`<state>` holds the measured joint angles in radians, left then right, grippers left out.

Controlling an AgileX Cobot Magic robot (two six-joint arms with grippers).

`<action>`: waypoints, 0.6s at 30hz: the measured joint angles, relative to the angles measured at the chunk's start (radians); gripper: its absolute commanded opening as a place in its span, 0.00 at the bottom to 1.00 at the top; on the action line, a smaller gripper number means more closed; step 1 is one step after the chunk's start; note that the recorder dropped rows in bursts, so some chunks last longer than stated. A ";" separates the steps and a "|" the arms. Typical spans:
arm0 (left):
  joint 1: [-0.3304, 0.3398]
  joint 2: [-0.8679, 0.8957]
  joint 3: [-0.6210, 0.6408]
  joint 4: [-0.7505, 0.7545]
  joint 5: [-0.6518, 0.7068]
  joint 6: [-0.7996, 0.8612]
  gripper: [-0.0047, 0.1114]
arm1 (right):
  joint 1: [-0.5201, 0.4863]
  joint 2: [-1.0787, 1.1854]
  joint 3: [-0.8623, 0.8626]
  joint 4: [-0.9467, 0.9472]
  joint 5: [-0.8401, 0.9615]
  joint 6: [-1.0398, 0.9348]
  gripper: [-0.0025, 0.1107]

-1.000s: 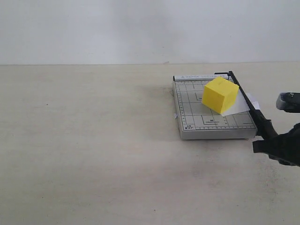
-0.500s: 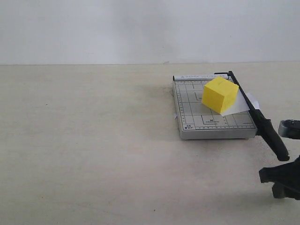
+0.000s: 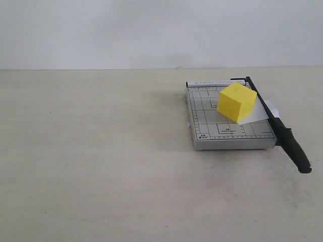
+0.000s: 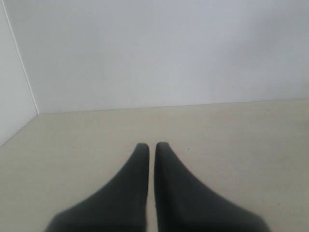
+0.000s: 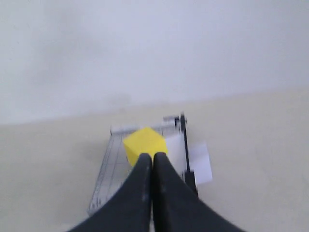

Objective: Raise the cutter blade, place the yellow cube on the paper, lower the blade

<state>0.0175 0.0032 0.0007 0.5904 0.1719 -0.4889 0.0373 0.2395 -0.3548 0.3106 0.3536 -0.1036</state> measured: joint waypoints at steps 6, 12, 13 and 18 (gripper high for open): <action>0.000 0.000 0.000 0.000 0.000 0.000 0.08 | 0.000 -0.229 0.124 -0.007 -0.036 -0.014 0.02; 0.000 0.000 0.000 0.000 0.000 0.000 0.08 | -0.003 -0.231 0.136 -0.094 -0.061 0.031 0.02; 0.000 0.000 0.000 0.000 0.000 0.000 0.08 | -0.003 -0.232 0.141 -0.147 -0.069 0.054 0.02; 0.000 0.000 0.000 0.000 0.000 0.000 0.08 | -0.005 -0.235 0.248 -0.311 -0.066 0.200 0.02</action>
<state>0.0175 0.0032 0.0007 0.5904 0.1719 -0.4889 0.0325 0.0048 -0.1071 0.0000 0.2878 0.0960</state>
